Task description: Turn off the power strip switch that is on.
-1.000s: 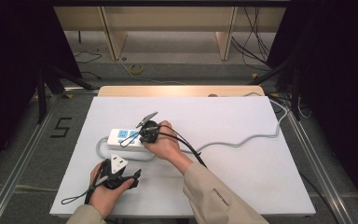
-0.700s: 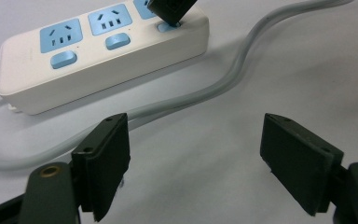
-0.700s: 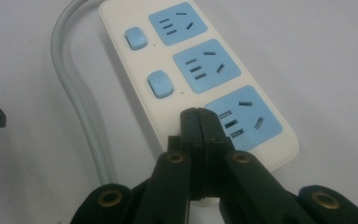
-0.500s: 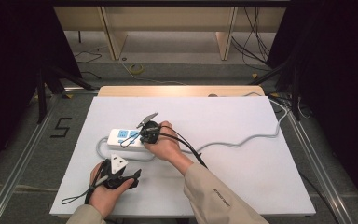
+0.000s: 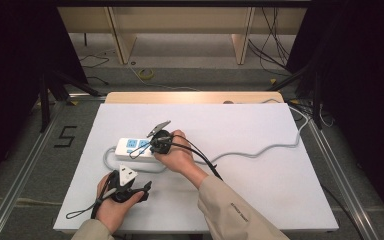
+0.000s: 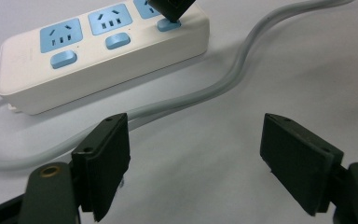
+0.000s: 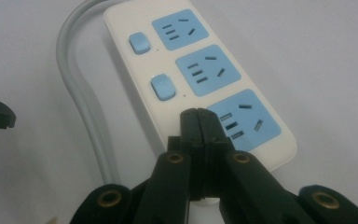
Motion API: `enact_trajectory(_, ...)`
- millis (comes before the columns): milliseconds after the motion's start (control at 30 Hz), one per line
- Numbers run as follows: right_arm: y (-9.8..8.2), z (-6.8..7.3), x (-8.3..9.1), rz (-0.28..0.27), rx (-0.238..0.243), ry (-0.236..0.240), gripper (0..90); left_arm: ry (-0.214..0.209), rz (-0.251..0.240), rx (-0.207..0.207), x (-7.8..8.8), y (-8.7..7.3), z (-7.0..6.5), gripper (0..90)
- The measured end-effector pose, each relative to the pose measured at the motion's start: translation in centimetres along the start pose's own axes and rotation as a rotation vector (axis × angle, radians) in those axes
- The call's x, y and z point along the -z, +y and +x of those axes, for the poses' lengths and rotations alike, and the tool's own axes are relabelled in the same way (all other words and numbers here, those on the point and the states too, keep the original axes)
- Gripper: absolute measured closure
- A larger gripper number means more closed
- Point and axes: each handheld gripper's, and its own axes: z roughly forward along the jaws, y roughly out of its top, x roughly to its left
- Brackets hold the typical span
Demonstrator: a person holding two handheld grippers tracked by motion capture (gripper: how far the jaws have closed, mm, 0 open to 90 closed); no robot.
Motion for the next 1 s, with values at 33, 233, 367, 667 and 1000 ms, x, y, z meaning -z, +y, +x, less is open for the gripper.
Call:
enact_trajectory(33,0.0,0.0,0.0,-0.001,0.001,0.001,90.0,0.0,0.0,0.0,0.0,0.0,0.0,24.1)
enact_trajectory(233,0.2,-0.1,0.3,-0.02,-0.003,0.005,90.0,0.002,-0.001,0.002,0.0,0.0,0.0,24.1)
enact_trajectory(367,0.2,-0.1,0.7,-0.018,0.0,0.011,90.0,0.001,-0.002,0.001,0.0,0.0,0.0,24.1)
enact_trajectory(667,-0.5,-0.6,1.9,-0.017,-0.012,0.022,88.6,0.004,-0.001,0.001,0.0,-0.1,0.0,24.1)
enact_trajectory(1000,-2.0,-1.4,3.5,-0.027,-0.029,0.023,86.3,0.005,0.002,-0.005,0.0,-0.1,0.0,24.2)
